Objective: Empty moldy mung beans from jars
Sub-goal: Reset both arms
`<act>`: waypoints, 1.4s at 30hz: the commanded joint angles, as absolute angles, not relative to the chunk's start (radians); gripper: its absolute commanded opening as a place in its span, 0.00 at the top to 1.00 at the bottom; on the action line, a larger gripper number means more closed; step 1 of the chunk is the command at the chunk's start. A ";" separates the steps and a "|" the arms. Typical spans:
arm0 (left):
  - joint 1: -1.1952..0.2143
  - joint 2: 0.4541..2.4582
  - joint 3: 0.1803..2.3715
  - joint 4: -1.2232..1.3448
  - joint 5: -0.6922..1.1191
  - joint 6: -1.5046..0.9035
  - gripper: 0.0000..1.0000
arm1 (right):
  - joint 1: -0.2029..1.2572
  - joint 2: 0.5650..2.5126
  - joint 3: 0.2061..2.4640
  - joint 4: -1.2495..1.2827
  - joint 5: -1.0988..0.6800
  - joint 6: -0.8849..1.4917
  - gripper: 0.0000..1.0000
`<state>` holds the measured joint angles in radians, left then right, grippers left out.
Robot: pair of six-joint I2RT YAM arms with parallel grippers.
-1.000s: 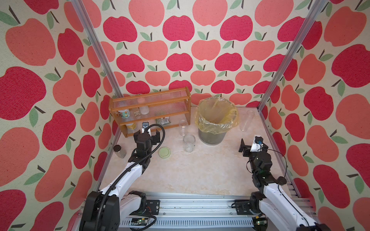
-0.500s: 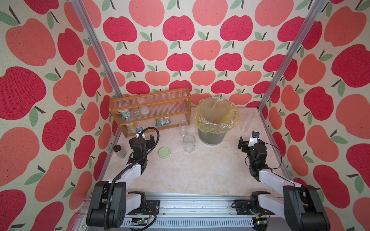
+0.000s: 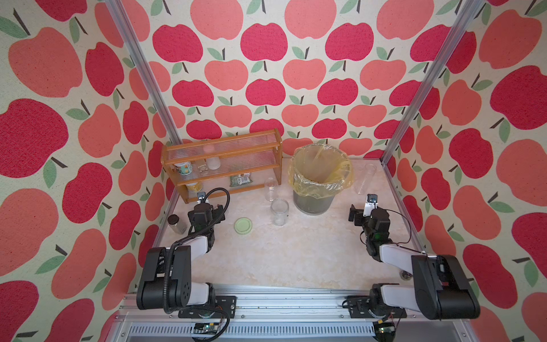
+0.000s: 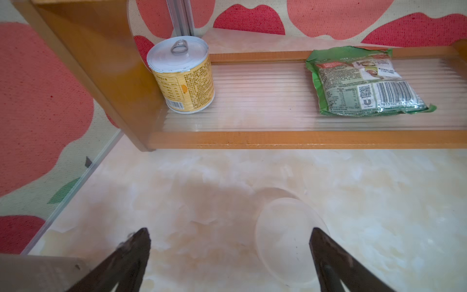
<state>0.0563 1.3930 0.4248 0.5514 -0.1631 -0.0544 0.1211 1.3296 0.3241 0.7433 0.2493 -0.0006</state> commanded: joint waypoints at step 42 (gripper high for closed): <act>0.081 1.569 0.413 0.820 -0.009 -0.014 0.00 | 0.085 1.550 0.386 0.888 0.178 -0.055 0.01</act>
<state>0.0860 1.5600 0.4156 0.7975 -0.0170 -0.0311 0.0784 1.5414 0.3653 0.9028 0.2062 -0.0345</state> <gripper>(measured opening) 0.996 0.993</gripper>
